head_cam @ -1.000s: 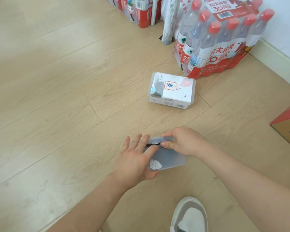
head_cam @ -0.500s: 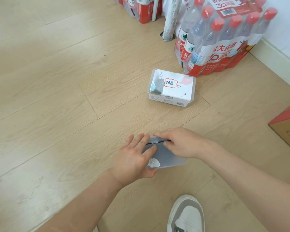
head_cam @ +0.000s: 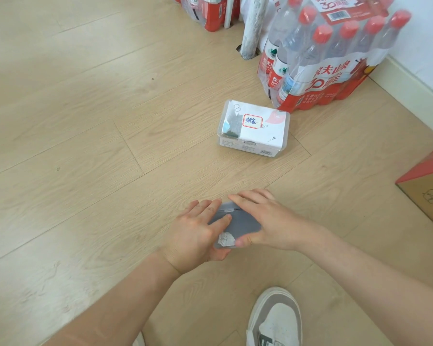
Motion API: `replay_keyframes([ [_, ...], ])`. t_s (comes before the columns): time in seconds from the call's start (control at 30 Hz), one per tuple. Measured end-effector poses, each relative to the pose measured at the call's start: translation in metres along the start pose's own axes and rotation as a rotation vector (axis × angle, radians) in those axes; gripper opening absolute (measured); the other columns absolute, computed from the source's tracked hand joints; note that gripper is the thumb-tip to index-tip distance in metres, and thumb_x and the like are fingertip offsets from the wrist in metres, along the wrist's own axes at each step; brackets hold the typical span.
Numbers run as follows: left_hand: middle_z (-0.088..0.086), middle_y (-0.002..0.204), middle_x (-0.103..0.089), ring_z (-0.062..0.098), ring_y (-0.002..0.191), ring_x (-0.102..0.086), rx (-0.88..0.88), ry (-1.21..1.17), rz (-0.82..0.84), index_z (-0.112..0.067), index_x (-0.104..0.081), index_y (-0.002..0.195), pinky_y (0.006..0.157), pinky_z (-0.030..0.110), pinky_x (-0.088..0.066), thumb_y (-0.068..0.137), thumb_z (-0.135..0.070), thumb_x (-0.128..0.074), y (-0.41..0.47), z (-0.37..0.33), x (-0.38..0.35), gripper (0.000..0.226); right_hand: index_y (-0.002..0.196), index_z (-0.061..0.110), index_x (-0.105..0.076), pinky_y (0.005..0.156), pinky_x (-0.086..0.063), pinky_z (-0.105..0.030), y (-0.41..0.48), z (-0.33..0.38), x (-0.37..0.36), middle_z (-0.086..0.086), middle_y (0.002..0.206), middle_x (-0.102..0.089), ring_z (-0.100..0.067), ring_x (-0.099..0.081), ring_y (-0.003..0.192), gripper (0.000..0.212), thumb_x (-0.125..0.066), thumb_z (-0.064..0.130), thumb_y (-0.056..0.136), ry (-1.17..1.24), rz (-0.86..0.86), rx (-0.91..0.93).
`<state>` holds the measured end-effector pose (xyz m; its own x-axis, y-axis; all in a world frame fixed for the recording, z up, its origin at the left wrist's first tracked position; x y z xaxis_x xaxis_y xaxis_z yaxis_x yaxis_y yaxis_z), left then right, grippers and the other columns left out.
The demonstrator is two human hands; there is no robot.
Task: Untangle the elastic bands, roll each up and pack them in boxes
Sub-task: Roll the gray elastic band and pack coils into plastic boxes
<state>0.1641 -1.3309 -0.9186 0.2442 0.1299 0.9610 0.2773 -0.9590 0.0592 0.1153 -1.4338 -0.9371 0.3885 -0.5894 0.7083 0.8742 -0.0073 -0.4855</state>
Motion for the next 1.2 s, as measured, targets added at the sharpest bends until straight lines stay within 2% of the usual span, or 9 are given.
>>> replay_keyframes([
  [0.13,0.02,0.113,-0.064,0.033,0.096,-0.065,0.006,-0.01,0.018,-0.014,-0.067,0.101,0.079,0.044,-0.055,0.061,-0.053,-0.077,0.001,0.001,0.001,0.057,0.153,0.027,-0.012,0.114,-0.03,-0.036,-0.009,0.001,0.001,0.009,0.151,-0.023,-0.014,-0.016,0.141,0.115,-0.071,0.068,0.064,-0.155,-0.057,0.059],
  [0.37,0.016,0.113,-0.064,0.031,0.09,-0.064,0.039,0.022,0.085,-0.014,-0.063,0.089,0.073,0.038,-0.053,0.06,-0.051,-0.076,0.002,-0.003,0.003,0.049,0.144,0.019,-0.036,0.099,-0.042,-0.03,-0.008,0.015,0.011,0.004,0.131,-0.05,-0.018,-0.046,0.117,0.097,-0.076,0.058,0.065,-0.269,-0.23,0.152],
  [0.5,0.015,0.111,-0.064,0.029,0.085,-0.064,0.071,0.029,0.082,-0.015,-0.063,0.086,0.068,0.036,-0.052,0.06,-0.052,-0.074,0.003,-0.003,0.007,0.046,0.146,0.032,-0.034,0.107,-0.027,-0.021,-0.009,-0.005,0.008,0.015,0.138,-0.038,-0.006,-0.03,0.128,0.1,-0.084,0.049,0.061,0.094,-0.155,0.051],
  [0.57,0.014,0.109,-0.064,0.029,0.084,-0.064,0.102,0.028,0.056,-0.015,-0.063,0.085,0.067,0.035,-0.053,0.059,-0.051,-0.071,0.005,-0.004,0.009,0.046,0.144,0.036,-0.035,0.107,-0.025,-0.021,-0.02,-0.029,0.008,0.016,0.136,-0.034,-0.005,-0.031,0.131,0.086,-0.082,0.038,0.071,0.501,-0.353,-0.142],
  [0.63,0.013,0.107,-0.064,0.028,0.084,-0.065,0.154,0.011,0.041,-0.014,-0.062,0.085,0.066,0.035,-0.054,0.055,-0.05,-0.072,0.006,-0.004,0.01,0.048,0.135,0.034,-0.046,0.1,-0.04,-0.026,-0.034,-0.055,-0.008,0.017,0.124,-0.047,-0.007,-0.049,0.118,0.064,-0.075,0.04,0.079,0.746,-0.51,-0.403],
  [0.7,0.012,0.105,-0.064,0.027,0.081,-0.066,0.194,-0.004,0.031,-0.014,-0.061,0.085,0.063,0.034,-0.054,0.05,-0.049,-0.078,0.007,-0.007,0.011,0.052,0.113,0.03,-0.059,0.083,-0.054,-0.037,-0.035,-0.056,-0.026,0.016,0.099,-0.063,-0.012,-0.063,0.095,0.039,-0.062,0.056,0.084,0.675,-0.435,-0.514],
  [0.83,0.006,0.105,-0.063,0.024,0.083,-0.066,0.317,-0.035,0.074,-0.017,-0.057,0.093,0.062,0.031,-0.052,0.043,-0.052,-0.084,0.002,-0.008,0.01,0.067,0.102,0.03,-0.064,0.074,-0.058,-0.043,-0.036,-0.051,-0.031,0.013,0.089,-0.066,-0.012,-0.065,0.087,0.035,-0.058,0.06,0.084,0.774,-0.481,-0.56],
  [0.97,-0.006,0.122,-0.051,0.019,0.101,-0.058,0.474,-0.181,0.114,-0.021,-0.032,0.142,0.075,0.029,-0.046,0.074,-0.059,-0.067,0.013,0.001,0.014,0.086,0.103,0.028,-0.064,0.067,-0.06,-0.04,-0.035,-0.047,-0.027,0.006,0.086,-0.069,-0.019,-0.07,0.071,0.032,-0.058,0.056,0.087,0.766,-0.474,-0.57],
  [1.2,-0.003,0.11,-0.066,0.02,0.102,-0.061,0.715,-0.432,0.056,-0.021,-0.06,0.121,0.082,0.029,-0.045,0.084,-0.021,-0.066,0.021,0.018,0.004,0.037,0.093,0.026,-0.066,0.064,-0.06,-0.04,-0.031,-0.042,-0.029,0.005,0.08,-0.07,-0.015,-0.07,0.071,0.019,-0.065,0.044,0.086,0.883,-0.565,-0.524],
])
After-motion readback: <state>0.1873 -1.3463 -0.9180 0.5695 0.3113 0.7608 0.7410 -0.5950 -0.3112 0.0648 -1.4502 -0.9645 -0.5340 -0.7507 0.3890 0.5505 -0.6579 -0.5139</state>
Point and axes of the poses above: each hand's wrist, its own y-axis towards the middle knuckle, its own x-axis out of the back of the hand, z = x × y, the point moved 9 cm from there along y, towards the middle knuckle
